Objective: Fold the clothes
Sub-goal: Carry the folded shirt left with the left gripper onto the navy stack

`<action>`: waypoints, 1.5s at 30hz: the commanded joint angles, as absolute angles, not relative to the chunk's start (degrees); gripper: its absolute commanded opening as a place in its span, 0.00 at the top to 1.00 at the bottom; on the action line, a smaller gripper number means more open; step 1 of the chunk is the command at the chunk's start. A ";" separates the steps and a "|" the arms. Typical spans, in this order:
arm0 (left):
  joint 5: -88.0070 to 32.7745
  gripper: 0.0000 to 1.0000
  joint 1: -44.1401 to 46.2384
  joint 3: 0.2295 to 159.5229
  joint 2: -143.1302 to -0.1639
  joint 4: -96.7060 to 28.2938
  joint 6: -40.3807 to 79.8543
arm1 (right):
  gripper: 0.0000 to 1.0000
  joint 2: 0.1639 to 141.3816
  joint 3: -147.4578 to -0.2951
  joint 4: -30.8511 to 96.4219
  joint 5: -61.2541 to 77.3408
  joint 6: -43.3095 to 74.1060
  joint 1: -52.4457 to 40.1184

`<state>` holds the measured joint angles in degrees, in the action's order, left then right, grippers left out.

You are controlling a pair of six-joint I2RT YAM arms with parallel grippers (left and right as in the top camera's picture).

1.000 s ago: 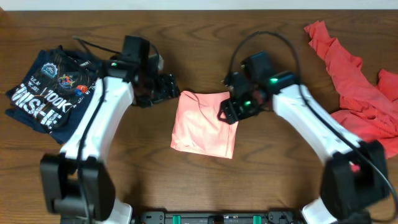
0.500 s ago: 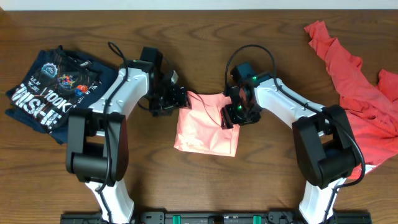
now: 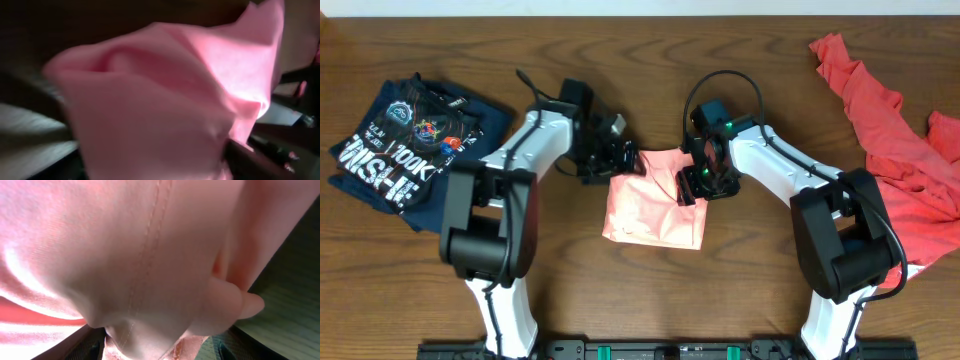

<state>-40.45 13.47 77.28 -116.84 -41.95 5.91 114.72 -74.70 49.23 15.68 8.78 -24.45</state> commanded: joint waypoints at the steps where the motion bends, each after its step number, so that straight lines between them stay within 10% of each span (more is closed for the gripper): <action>1: -41.15 0.46 15.86 77.03 -118.67 -40.97 4.69 | 0.32 118.39 -73.36 49.78 9.41 9.82 -23.62; 3: -38.54 0.89 16.56 77.03 -118.76 -40.12 4.69 | 0.32 118.39 -73.78 50.87 9.39 9.82 -23.57; 4: -36.86 0.94 16.71 77.06 -118.67 -39.99 4.71 | 0.33 118.39 -74.02 51.35 9.39 9.82 -23.53; 23: 0.89 0.94 -6.15 89.60 -97.14 -44.73 0.60 | 0.25 95.57 -83.74 64.90 4.08 10.22 -14.09; 38: -0.78 0.94 -34.00 89.58 -102.04 -35.70 5.54 | 0.25 92.14 -83.74 67.85 4.08 9.56 -12.47; 40: -4.34 0.74 -35.88 89.56 -103.48 -35.70 5.89 | 0.24 92.14 -83.74 67.96 4.08 9.58 -12.49; 43: -7.77 0.02 -37.69 89.54 -104.55 -35.70 6.57 | 0.23 92.14 -83.74 67.94 4.05 9.58 -12.45; 45: -7.75 0.02 -38.59 89.54 -104.55 -35.59 8.12 | 0.23 92.14 -83.74 67.92 4.05 9.58 -12.27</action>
<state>-4.97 -37.65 89.19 -104.47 -35.90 5.63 92.31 -83.55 67.90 4.43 10.02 -13.06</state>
